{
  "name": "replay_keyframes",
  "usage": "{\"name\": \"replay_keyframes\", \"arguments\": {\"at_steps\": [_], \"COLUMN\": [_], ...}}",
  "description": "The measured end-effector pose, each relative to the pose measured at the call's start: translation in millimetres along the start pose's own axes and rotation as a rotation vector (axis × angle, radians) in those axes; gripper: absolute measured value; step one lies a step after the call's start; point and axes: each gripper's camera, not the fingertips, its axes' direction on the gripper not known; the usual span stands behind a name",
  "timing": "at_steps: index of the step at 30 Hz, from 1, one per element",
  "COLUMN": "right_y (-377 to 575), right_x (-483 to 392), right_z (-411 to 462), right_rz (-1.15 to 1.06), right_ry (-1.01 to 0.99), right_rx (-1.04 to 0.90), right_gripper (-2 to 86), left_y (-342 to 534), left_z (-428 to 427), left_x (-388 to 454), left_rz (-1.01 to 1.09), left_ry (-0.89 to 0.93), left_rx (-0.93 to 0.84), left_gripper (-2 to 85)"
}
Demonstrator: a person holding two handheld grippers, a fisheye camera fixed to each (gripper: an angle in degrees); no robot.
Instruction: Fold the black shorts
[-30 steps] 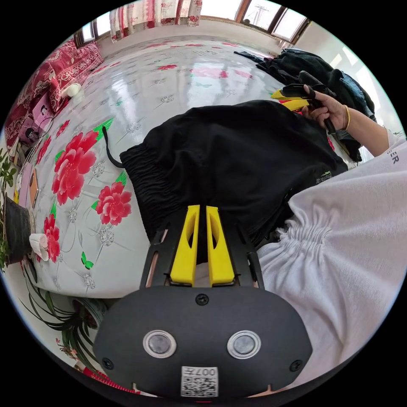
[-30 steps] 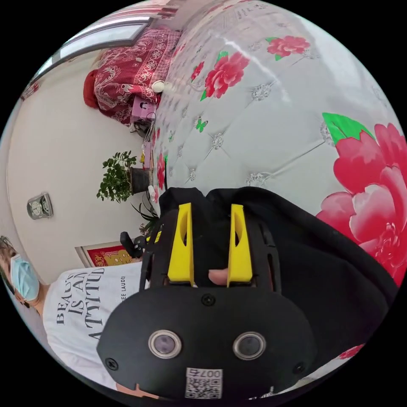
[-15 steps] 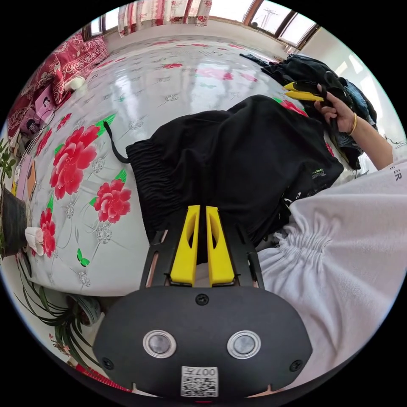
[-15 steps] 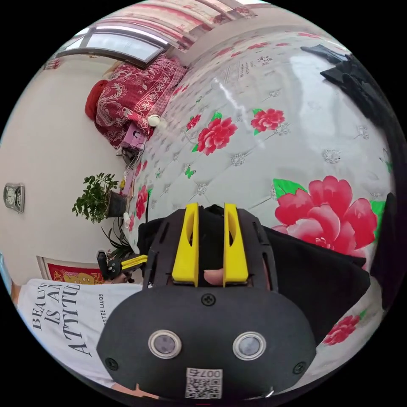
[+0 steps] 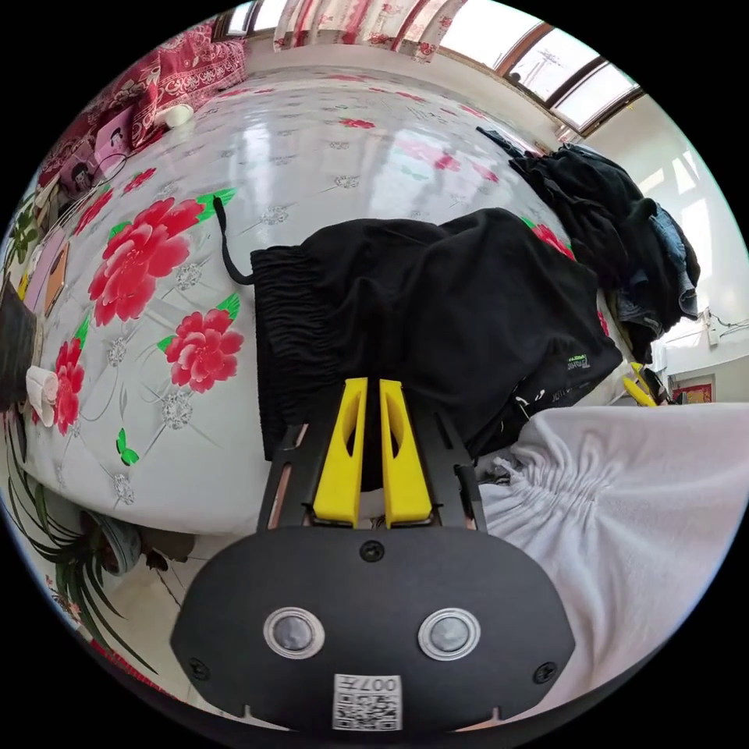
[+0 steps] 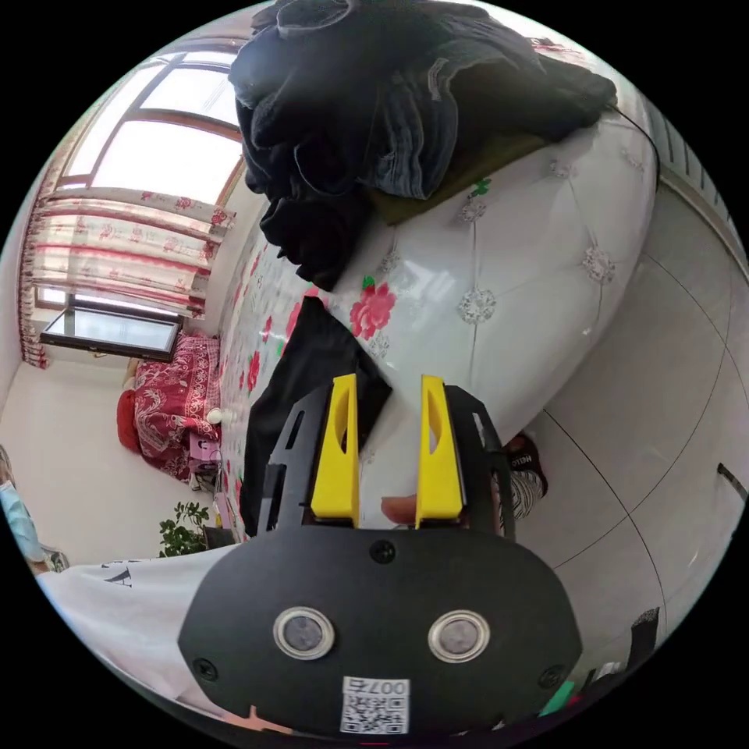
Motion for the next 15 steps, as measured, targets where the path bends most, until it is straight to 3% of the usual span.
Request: {"name": "replay_keyframes", "arguments": {"at_steps": [9,15], "right_y": [17.0,-1.0], "right_x": [12.9,-8.3], "right_z": [44.1,88.0], "right_rz": [-0.010,-0.051], "right_ry": [-0.161,-0.035], "right_rx": [0.033,-0.151], "right_gripper": [9.0,2.0], "left_y": [-5.5,7.4], "left_z": [-89.2,-141.3], "left_x": [-15.2,-44.5], "left_rz": [-0.077,-0.209], "left_ry": [0.034,0.076], "left_rx": [0.111,0.173], "left_gripper": [1.8,4.5]}}
